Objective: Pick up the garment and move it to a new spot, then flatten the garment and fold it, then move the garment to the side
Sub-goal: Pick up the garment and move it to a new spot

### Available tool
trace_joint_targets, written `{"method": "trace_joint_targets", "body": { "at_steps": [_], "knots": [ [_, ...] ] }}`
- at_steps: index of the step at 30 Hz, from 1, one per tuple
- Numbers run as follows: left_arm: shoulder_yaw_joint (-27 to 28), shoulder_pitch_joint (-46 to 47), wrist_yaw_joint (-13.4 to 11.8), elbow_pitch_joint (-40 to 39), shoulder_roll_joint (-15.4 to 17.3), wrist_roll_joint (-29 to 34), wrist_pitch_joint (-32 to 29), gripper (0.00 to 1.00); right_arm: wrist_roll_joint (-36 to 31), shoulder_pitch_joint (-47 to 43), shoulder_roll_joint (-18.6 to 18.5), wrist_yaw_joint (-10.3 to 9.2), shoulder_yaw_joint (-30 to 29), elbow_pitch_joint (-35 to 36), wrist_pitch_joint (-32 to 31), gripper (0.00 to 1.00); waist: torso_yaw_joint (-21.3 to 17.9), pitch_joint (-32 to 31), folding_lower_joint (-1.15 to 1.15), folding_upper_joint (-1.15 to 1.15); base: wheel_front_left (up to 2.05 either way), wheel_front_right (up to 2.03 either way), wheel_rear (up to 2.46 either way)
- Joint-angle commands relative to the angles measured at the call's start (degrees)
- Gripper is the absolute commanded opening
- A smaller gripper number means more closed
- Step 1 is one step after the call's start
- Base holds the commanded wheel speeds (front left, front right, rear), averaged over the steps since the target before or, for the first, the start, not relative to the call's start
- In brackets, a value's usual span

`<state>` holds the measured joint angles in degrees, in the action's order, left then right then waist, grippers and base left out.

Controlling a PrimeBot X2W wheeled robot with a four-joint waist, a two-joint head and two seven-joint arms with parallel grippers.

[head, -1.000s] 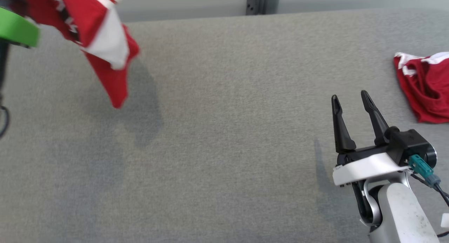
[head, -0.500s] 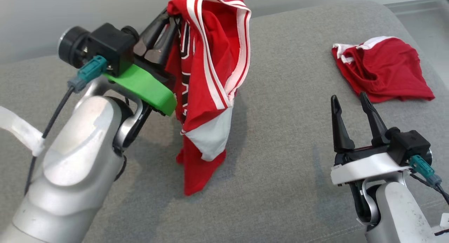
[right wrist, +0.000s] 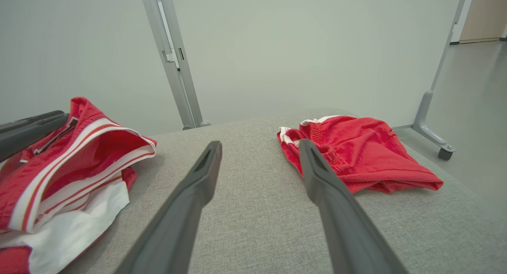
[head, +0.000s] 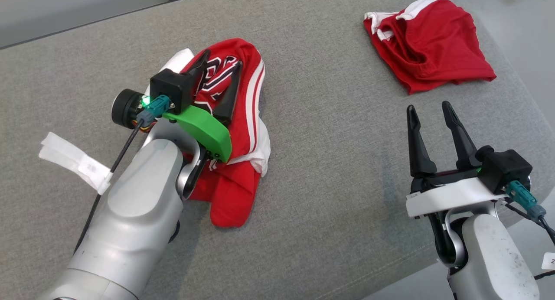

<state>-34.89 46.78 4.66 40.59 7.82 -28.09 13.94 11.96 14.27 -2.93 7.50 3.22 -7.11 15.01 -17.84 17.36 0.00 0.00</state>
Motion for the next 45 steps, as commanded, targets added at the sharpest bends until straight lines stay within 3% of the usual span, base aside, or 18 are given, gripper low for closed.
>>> {"method": "trace_joint_targets", "body": {
  "at_steps": [1, 7, 11, 24, 31, 38, 45],
  "knots": [
    [0.1, 0.9, 0.5, 0.7, -0.2, 0.0, 0.5, 1.00, -0.6, -0.2, 0.0, -0.02, 0.0, 0.0, 0.2, 1.00, 0.1, 0.1, 0.00, 0.00, 0.00, 0.00, 0.00],
    [1.9, -1.2, 1.0, -1.7, -1.1, 0.9, 1.3, 1.00, -2.1, -1.2, 0.0, -0.02, -0.3, -0.2, 0.2, 1.00, 4.8, -3.8, 0.00, 0.00, 0.00, 0.00, 0.00],
    [4.1, -5.4, 0.4, -6.3, 0.0, 2.9, 1.3, 1.00, -3.0, -2.1, 0.0, -0.02, -0.1, -0.6, 0.2, 1.00, 8.2, -7.0, 0.00, 0.00, 0.00, 0.00, 0.00],
    [14.5, -27.4, -3.0, -18.2, 1.2, 4.1, 1.2, 1.00, -3.2, -6.1, 0.0, -0.02, 0.1, -3.3, 0.2, 1.00, 17.6, -14.6, 0.00, 0.00, 0.00, 0.00, 0.00],
    [23.6, -39.7, -5.8, -27.7, -1.5, 5.5, 1.2, 1.00, -3.1, -7.3, 0.0, -0.02, 0.4, -4.5, 0.2, 1.00, 19.7, -15.2, 0.00, 0.00, 0.00, 0.00, 0.00],
    [27.5, -47.2, -5.8, -33.2, -3.8, 7.7, 1.2, 1.00, -2.3, -8.5, 0.0, -0.02, 0.5, -5.4, 0.2, 1.00, 20.5, -14.9, 0.00, 0.00, 0.00, 0.00, 0.00],
    [29.3, -48.8, -5.2, -33.8, -4.6, 9.1, 1.2, 1.00, -1.5, -9.0, 0.0, -0.02, 1.5, -7.1, 0.2, 1.00, 20.3, -15.3, 0.00, 0.00, 0.00, 0.00, 0.00]
  ]
}}
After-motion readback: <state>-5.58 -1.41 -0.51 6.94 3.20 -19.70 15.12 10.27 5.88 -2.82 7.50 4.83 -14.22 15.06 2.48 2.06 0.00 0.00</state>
